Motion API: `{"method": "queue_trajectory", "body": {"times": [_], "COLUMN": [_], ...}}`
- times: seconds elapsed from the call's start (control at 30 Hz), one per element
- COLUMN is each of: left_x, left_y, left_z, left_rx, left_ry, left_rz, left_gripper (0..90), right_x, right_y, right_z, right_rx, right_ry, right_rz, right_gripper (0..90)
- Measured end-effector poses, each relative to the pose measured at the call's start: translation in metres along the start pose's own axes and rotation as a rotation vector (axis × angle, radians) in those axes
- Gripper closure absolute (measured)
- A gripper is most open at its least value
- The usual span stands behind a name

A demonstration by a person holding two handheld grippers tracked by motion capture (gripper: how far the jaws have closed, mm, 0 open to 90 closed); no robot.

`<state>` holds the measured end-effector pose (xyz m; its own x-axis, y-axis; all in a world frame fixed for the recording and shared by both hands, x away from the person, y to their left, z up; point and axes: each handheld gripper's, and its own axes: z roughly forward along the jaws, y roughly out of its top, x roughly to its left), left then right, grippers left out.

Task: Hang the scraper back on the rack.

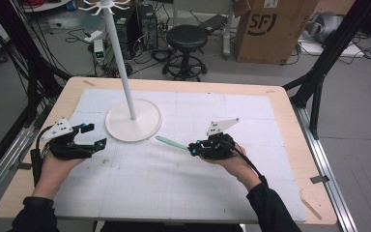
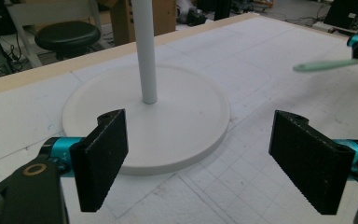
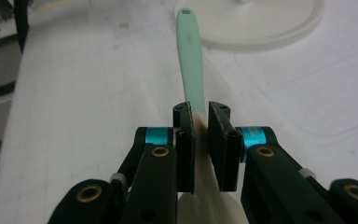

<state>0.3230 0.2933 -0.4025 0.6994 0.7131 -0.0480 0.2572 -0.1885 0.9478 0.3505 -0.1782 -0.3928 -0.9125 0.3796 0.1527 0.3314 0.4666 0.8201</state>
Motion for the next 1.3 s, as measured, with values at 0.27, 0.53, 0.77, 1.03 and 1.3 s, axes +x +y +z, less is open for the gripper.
{"method": "queue_trajectory", "body": {"times": [0.27,0.53,0.77,1.03,1.3], "left_x": [0.001,0.002,0.002,0.003,0.004], "left_y": [-0.001,-0.001,-0.001,-0.002,-0.002], "left_z": [0.0,0.0,0.0,0.001,0.001], "left_rx": [0.0,-0.002,-0.003,-0.006,-0.006], "left_ry": [-0.014,-0.019,-0.022,-0.027,-0.033], "left_rz": [-0.011,-0.017,-0.019,-0.026,-0.03], "left_gripper": [19.5,19.5,19.5,19.5,19.6], "right_x": [-0.002,-0.003,-0.002,0.004,0.012], "right_y": [0.047,0.106,0.154,0.202,0.244], "right_z": [-0.035,-0.073,-0.096,-0.104,-0.098], "right_rx": [-0.081,-0.176,-0.23,-0.265,-0.282], "right_ry": [-0.009,-0.027,-0.023,-0.029,-0.041], "right_rz": [0.005,-0.031,-0.046,-0.072,-0.099], "right_gripper": [81.7,81.7,81.7,81.6,81.6]}}
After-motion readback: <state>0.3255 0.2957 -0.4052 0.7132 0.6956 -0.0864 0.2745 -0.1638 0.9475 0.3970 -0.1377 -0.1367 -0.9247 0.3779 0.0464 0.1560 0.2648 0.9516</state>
